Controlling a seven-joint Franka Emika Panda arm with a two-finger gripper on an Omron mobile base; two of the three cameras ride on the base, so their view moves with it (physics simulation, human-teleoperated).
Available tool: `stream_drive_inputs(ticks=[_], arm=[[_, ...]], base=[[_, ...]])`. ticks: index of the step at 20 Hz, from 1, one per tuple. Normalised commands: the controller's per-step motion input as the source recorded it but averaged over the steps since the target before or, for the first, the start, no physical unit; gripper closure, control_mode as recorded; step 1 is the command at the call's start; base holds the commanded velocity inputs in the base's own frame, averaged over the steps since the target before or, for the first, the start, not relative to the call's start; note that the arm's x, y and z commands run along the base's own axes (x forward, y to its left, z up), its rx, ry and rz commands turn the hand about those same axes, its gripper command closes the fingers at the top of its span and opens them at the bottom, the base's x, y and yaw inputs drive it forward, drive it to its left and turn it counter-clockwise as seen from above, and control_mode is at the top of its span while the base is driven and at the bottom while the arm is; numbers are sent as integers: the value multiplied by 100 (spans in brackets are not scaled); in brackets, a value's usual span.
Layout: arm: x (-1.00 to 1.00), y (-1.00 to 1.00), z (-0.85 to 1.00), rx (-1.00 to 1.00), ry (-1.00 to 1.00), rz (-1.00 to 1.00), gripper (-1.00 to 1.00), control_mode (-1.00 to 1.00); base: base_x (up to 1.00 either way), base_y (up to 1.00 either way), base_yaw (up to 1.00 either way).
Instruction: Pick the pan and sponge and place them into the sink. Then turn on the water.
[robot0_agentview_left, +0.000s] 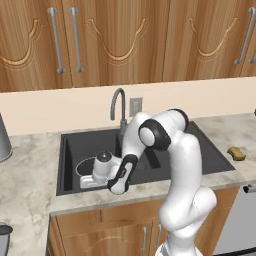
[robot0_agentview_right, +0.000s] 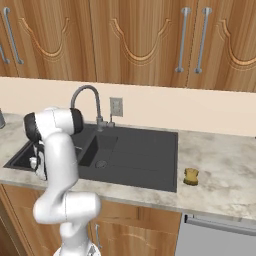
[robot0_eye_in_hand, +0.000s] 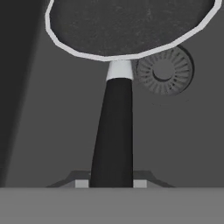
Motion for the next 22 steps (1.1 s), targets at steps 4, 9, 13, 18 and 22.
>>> stream_drive_inputs(ticks=[4,9,13,18,22], arm=[[20,0,0,0,0,0,-100,-100],[24,0,20,0,0,0,-100,-100],[25,0,85,0,0,0,-100,-100],[11,0,100,0,0,0,-100,-100],[0,0,100,0,0,0,-100,-100]], base=[[0,0,0],[0,0,0],[0,0,0],[0,0,0],[0,0,0]])
